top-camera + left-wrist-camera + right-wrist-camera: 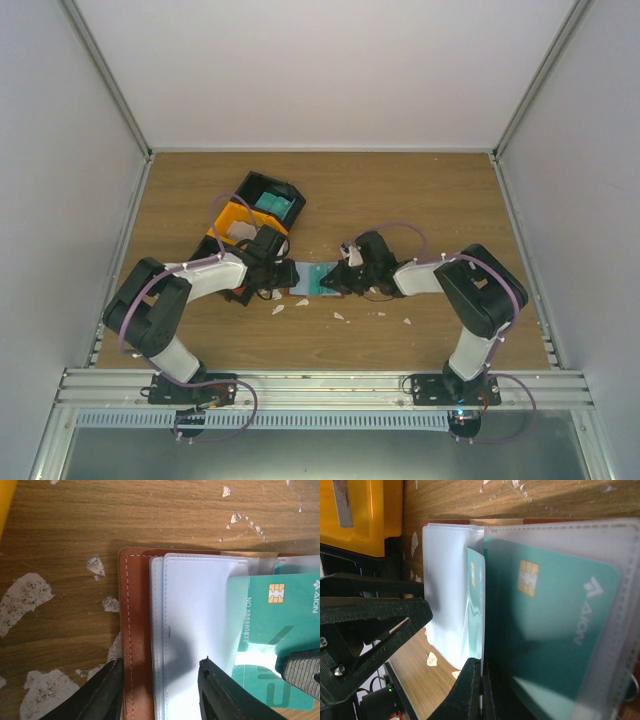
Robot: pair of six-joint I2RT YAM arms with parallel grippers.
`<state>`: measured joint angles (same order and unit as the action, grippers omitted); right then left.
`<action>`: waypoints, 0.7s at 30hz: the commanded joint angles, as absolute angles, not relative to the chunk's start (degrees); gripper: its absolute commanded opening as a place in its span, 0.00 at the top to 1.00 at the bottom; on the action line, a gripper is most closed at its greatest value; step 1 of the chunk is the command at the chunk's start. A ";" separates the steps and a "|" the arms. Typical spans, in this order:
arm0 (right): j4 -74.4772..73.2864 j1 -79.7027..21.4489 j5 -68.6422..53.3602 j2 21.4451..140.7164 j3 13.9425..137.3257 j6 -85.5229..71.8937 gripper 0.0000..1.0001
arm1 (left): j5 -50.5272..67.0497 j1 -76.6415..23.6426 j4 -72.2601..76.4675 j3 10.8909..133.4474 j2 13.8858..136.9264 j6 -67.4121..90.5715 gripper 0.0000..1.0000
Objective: Put the credit cards into the card holder
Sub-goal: Insert the credit card into the card holder.
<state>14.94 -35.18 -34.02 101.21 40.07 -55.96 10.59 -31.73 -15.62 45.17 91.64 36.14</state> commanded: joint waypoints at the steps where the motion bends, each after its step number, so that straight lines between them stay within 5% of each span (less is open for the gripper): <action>1: 15.82 -35.14 -35.11 104.11 40.47 -57.57 0.99 | 13.94 -33.02 -14.76 45.46 94.19 35.22 0.59; 21: 21.29 -36.01 -38.55 108.20 41.65 -60.37 0.99 | 17.98 -34.15 -13.27 44.87 94.42 36.47 0.65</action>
